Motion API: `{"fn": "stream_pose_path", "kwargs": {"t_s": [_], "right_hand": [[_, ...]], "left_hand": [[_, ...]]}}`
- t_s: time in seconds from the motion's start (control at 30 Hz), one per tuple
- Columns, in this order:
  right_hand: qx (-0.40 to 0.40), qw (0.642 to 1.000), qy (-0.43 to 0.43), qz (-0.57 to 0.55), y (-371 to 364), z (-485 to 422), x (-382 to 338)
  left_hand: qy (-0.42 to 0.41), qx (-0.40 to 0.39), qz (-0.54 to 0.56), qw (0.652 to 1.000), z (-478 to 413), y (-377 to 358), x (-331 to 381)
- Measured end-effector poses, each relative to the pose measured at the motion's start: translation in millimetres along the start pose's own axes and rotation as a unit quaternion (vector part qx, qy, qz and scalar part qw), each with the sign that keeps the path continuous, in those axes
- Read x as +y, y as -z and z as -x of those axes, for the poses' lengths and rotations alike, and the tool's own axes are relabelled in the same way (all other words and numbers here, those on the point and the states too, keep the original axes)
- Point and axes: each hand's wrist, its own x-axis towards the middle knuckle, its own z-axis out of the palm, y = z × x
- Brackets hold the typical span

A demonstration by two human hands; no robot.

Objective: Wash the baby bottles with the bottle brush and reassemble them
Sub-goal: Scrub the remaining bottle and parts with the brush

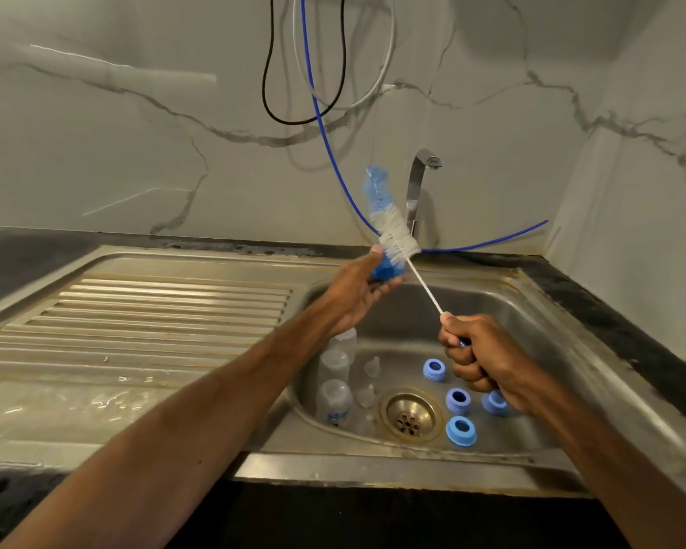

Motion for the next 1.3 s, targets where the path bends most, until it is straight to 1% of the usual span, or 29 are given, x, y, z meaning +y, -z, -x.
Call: {"fn": "stream_pose_path", "kwargs": {"t_s": [0.07, 0.1, 0.2, 0.27, 0.37, 0.4, 0.47, 0.57, 0.6, 0.67, 0.73, 0.8, 0.87, 0.93, 1.03, 1.13, 1.2, 1.23, 1.3], "right_hand": [[-0.016, 1.000, -0.022, 0.008, 1, 5, 2], [-0.015, 0.999, -0.024, 0.016, 1, 6, 2], [0.014, 1.000, -0.006, 0.013, 0, -1, -2], [0.021, 1.000, 0.001, -0.002, 0, -3, -4], [-0.023, 0.999, -0.019, 0.016, -1, 5, -1], [-0.031, 0.999, -0.024, 0.028, -2, 8, 0], [-0.016, 0.999, -0.015, 0.036, -4, 8, -1], [0.030, 0.999, 0.008, 0.019, -3, 1, -5], [0.033, 0.999, 0.007, 0.017, -2, 1, -5], [0.017, 1.000, -0.007, 0.025, -1, 4, 0], [0.007, 0.999, -0.018, 0.041, 0, 7, 3], [0.014, 0.999, -0.008, 0.041, -2, 4, 1], [0.022, 0.999, 0.004, 0.026, -5, 0, -2], [0.016, 1.000, -0.002, 0.012, -4, -1, -2], [-0.010, 0.999, -0.027, 0.018, 0, 7, 3], [0.005, 0.999, -0.026, 0.022, 0, 5, 1], [0.016, 1.000, -0.016, 0.003, -1, 1, -2], [0.013, 1.000, -0.017, -0.008, -1, 0, -3], [-0.011, 0.999, -0.032, -0.017, -1, 5, -1]], "left_hand": [[-0.012, 0.035, 0.054, 0.998, -2, 12, 8], [-0.006, 0.035, 0.059, 0.998, -3, 18, 9], [0.035, -0.017, 0.018, 0.999, 3, 9, 2], [0.044, -0.040, 0.023, 0.998, 5, -3, -1], [0.026, -0.004, 0.114, 0.993, -2, 5, 7], [0.020, 0.010, 0.124, 0.992, -4, 12, 9], [0.027, 0.008, 0.087, 0.996, -2, 18, 8], [0.023, -0.024, 0.012, 0.999, 4, 1, 0], [0.012, -0.022, 0.004, 1.000, 3, -3, 0], [-0.006, 0.012, 0.008, 1.000, -1, 2, 8], [-0.005, 0.031, -0.016, 0.999, -3, 15, 13], [0.017, 0.018, -0.074, 0.997, -1, 17, 6], [0.026, -0.006, -0.112, 0.993, 2, 4, -5], [0.008, -0.010, -0.099, 0.995, 3, -6, -6], [-0.017, 0.025, -0.025, 0.999, -2, 6, 4], [-0.003, 0.001, -0.062, 0.998, 2, 8, -3], [0.000, -0.022, -0.060, 0.998, 4, -5, -7], [-0.002, -0.023, -0.042, 0.999, 4, -9, -6], [-0.003, 0.004, 0.009, 1.000, 3, -5, 1]]}}
